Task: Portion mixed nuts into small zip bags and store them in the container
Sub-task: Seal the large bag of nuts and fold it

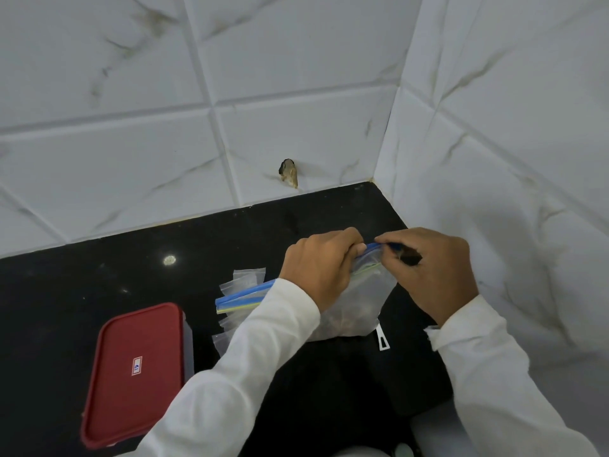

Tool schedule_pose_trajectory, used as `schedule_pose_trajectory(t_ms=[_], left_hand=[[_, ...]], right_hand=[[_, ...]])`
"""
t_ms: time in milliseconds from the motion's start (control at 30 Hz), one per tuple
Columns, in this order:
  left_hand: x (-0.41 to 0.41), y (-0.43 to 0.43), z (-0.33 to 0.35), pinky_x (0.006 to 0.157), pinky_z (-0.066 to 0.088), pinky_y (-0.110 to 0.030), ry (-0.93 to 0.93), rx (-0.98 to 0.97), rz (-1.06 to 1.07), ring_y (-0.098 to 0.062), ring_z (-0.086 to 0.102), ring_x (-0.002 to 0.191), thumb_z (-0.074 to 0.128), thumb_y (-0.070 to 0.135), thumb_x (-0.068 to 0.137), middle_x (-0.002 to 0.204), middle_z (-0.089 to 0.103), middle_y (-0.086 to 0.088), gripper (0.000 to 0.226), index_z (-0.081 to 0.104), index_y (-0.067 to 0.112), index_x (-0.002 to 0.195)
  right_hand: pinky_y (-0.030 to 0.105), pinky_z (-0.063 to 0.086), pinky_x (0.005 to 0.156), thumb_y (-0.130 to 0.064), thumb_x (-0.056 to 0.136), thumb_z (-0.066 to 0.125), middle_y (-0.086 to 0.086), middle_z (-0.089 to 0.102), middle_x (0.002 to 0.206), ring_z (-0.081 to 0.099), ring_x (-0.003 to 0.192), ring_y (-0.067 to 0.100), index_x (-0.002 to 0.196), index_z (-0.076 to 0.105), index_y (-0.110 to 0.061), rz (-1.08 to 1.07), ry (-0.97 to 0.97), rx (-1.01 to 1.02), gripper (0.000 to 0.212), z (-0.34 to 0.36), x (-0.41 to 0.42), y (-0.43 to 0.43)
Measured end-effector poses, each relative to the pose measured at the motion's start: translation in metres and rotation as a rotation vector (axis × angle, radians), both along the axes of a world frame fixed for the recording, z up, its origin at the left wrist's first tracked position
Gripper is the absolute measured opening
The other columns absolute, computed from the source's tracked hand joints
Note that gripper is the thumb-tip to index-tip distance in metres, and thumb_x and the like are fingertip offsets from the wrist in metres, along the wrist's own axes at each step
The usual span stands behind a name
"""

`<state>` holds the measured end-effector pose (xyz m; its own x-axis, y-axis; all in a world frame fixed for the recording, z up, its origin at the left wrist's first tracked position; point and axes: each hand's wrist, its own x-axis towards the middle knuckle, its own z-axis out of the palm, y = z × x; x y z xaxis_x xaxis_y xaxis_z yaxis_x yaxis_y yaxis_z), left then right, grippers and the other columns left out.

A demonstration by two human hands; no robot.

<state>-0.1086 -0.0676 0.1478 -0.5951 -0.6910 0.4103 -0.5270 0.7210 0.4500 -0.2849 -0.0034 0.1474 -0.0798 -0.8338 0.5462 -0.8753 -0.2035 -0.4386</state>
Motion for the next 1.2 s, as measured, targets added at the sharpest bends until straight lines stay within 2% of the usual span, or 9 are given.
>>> schedule_pose_trajectory(t_ms=[200,267,367,467,633,767,967,1100,1200], left_hand=[[-0.002,0.002,-0.002,0.049,0.047,-0.032,0.028,-0.097,0.026,-0.017,0.056,0.055,0.037,0.040,0.097,0.070,0.062,0.006,0.036,0.066,0.020,0.087],[0.000,0.003,-0.003,0.047,0.049,-0.032,0.044,-0.134,0.017,-0.016,0.058,0.056,0.043,0.038,0.094,0.069,0.064,0.005,0.032,0.067,0.020,0.086],[0.014,0.002,-0.002,0.049,0.051,-0.035,0.014,-0.124,0.043,-0.016,0.060,0.060,0.056,0.032,0.091,0.073,0.065,0.006,0.017,0.069,0.022,0.089],[0.030,-0.004,-0.004,0.054,0.053,-0.038,0.009,-0.076,0.093,-0.019,0.062,0.064,0.056,0.028,0.090,0.078,0.067,0.005,0.017,0.071,0.022,0.095],[0.034,-0.007,-0.005,0.058,0.055,-0.040,0.039,-0.037,0.071,-0.021,0.063,0.067,0.055,0.026,0.091,0.080,0.068,0.002,0.020,0.072,0.018,0.097],[0.047,-0.009,-0.004,0.060,0.055,-0.040,-0.075,-0.018,0.099,-0.023,0.063,0.068,0.053,0.027,0.086,0.081,0.068,0.001,0.022,0.071,0.018,0.094],[0.113,-0.012,-0.002,0.065,0.056,-0.038,-0.237,0.037,0.363,-0.024,0.066,0.068,0.069,0.019,0.076,0.075,0.070,0.004,0.010,0.073,0.023,0.083],[0.136,-0.005,0.013,0.060,0.056,-0.027,-0.210,0.280,0.514,-0.010,0.067,0.058,0.079,0.031,0.077,0.063,0.069,0.008,0.009,0.073,0.024,0.076],[0.139,-0.006,0.016,0.056,0.058,-0.027,0.136,0.738,0.487,-0.015,0.069,0.053,0.083,0.026,0.074,0.059,0.071,-0.002,0.016,0.072,0.015,0.074]], right_hand=[[0.015,0.046,0.063,0.001,0.077,0.075,0.011,0.072,0.072,0.057,0.058,0.009,0.089,0.076,-0.003,-0.056,0.070,0.037,0.012,0.007,0.000,-0.001],[0.022,0.051,0.053,0.001,0.078,0.073,0.006,0.068,0.063,0.055,0.050,0.011,0.082,0.075,-0.008,-0.082,0.092,0.085,0.010,0.013,0.002,-0.001],[0.027,0.050,0.054,-0.002,0.078,0.068,-0.002,0.063,0.056,0.056,0.047,0.013,0.075,0.069,-0.016,-0.154,0.038,0.126,0.015,0.023,-0.001,-0.004],[0.025,0.048,0.056,-0.006,0.076,0.068,-0.004,0.065,0.058,0.060,0.051,0.015,0.074,0.060,-0.020,-0.144,-0.021,0.156,0.016,0.032,-0.004,-0.004],[0.016,0.046,0.061,-0.024,0.079,0.077,-0.006,0.068,0.077,0.064,0.065,0.010,0.092,0.068,-0.021,-0.081,0.020,0.293,0.016,0.036,0.002,-0.008],[0.022,0.049,0.068,-0.014,0.078,0.078,0.002,0.072,0.080,0.065,0.068,0.017,0.088,0.072,-0.018,-0.143,0.024,0.353,0.012,0.037,0.002,-0.013],[0.012,0.040,0.060,-0.010,0.081,0.072,-0.006,0.070,0.071,0.063,0.065,0.006,0.078,0.073,-0.020,-0.220,-0.055,0.361,0.011,0.035,-0.004,-0.010],[0.014,0.034,0.057,-0.010,0.083,0.067,-0.005,0.070,0.071,0.060,0.064,0.005,0.076,0.074,-0.020,-0.239,-0.077,0.391,0.015,0.035,0.003,-0.011],[0.015,0.033,0.058,-0.010,0.083,0.066,-0.005,0.068,0.068,0.058,0.063,0.004,0.075,0.074,-0.020,-0.259,-0.057,0.391,0.016,0.036,0.006,-0.012]])
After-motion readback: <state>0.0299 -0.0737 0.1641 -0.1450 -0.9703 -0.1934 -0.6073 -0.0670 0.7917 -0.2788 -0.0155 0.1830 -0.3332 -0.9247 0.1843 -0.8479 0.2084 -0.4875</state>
